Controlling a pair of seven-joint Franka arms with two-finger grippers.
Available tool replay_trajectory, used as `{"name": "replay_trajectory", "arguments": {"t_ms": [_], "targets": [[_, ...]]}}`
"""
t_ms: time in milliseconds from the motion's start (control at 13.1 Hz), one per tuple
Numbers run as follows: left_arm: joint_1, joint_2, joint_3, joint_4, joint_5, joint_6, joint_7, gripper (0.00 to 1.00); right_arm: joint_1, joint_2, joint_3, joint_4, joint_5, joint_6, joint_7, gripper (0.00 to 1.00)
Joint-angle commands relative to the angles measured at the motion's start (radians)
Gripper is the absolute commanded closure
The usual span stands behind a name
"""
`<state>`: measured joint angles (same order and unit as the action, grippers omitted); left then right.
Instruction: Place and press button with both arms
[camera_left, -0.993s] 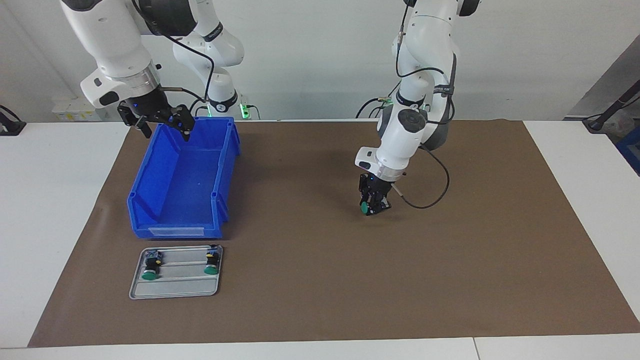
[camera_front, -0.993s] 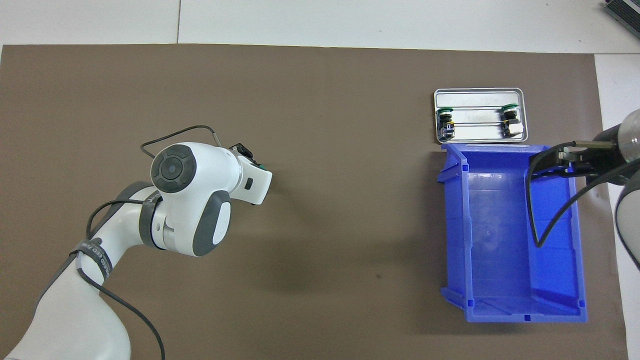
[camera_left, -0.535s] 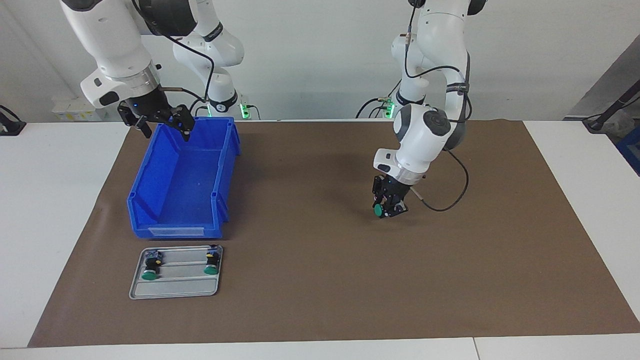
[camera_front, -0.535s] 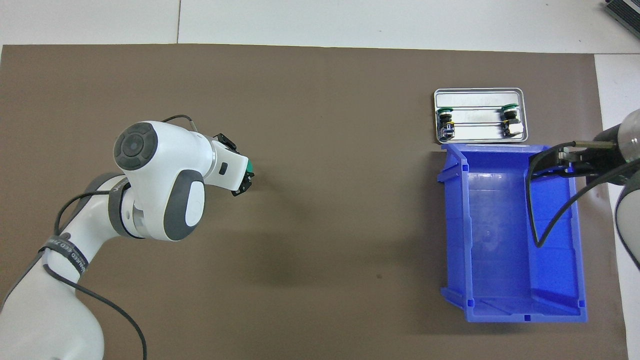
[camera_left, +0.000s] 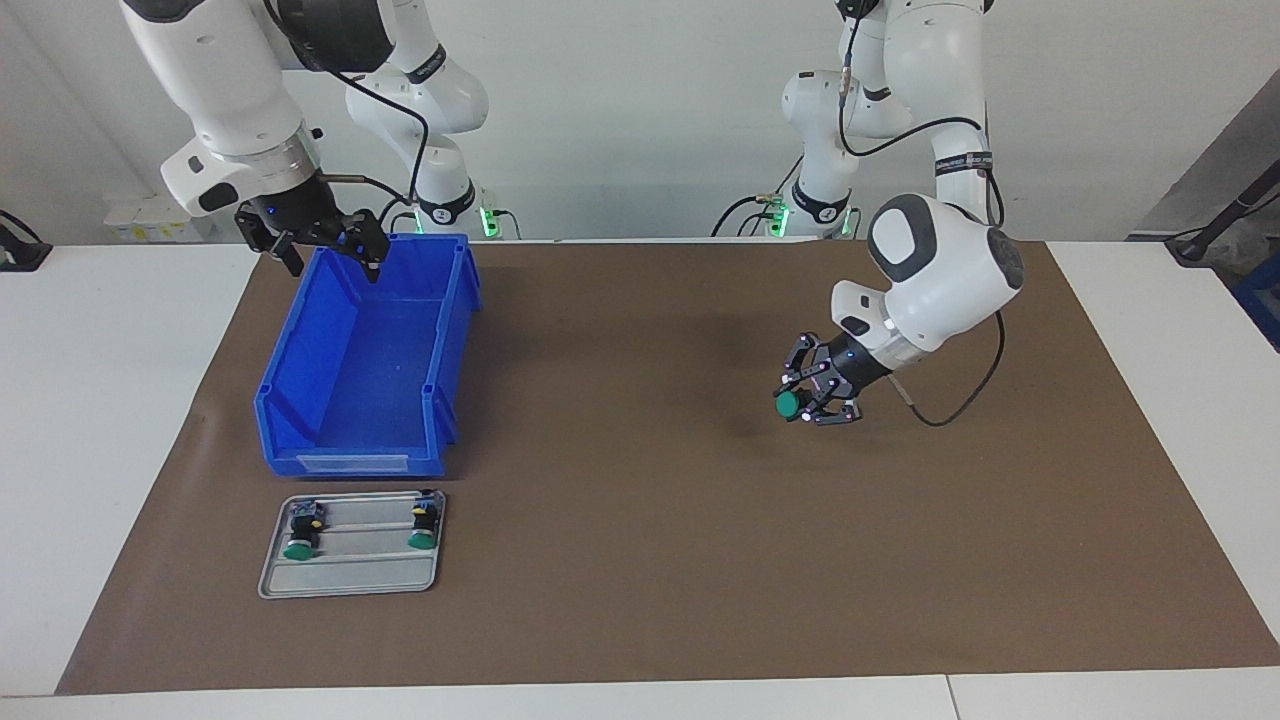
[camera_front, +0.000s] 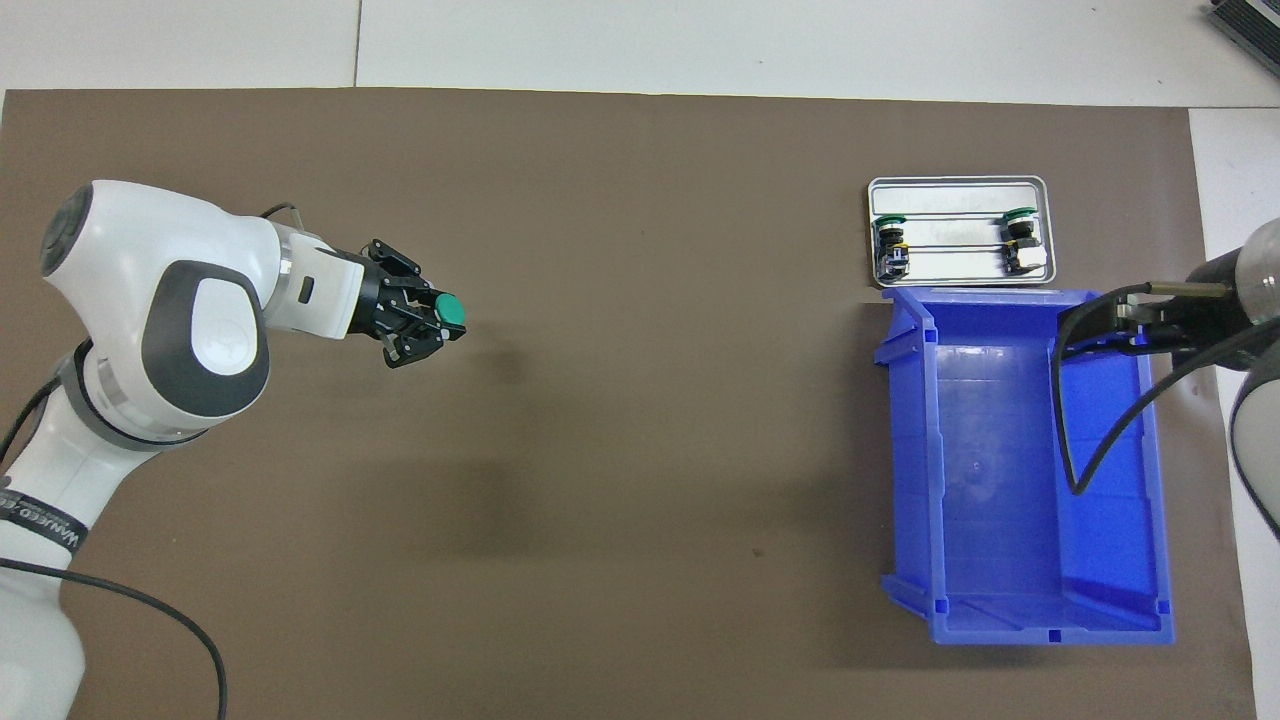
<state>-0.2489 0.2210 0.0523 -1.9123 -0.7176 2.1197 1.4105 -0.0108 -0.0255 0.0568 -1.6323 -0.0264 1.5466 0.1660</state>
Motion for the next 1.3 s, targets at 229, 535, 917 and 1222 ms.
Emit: {"name": "replay_trajectory", "arguments": {"t_ms": [229,535,917,1222], "targets": [[0.072,-0.118,-0.005,-0.232,-0.357,0.034,0.374,0.96,-0.008,-0.025,0.005,-0.029,0.011,0.017,-0.020,0.00],[0.039,-0.158,-0.006,-0.358,-0.540,0.130,0.540,0.92,-0.008,-0.025,0.005,-0.031,0.011,0.017,-0.020,0.00],[-0.013,-0.140,-0.008,-0.445,-0.854,0.132,0.779,0.82,-0.008,-0.025,0.005,-0.031,0.011,0.017,-0.020,0.00],[-0.041,-0.104,-0.009,-0.476,-1.025,0.121,0.935,0.81,-0.008,-0.025,0.005,-0.029,0.011,0.017,-0.020,0.00]]}}
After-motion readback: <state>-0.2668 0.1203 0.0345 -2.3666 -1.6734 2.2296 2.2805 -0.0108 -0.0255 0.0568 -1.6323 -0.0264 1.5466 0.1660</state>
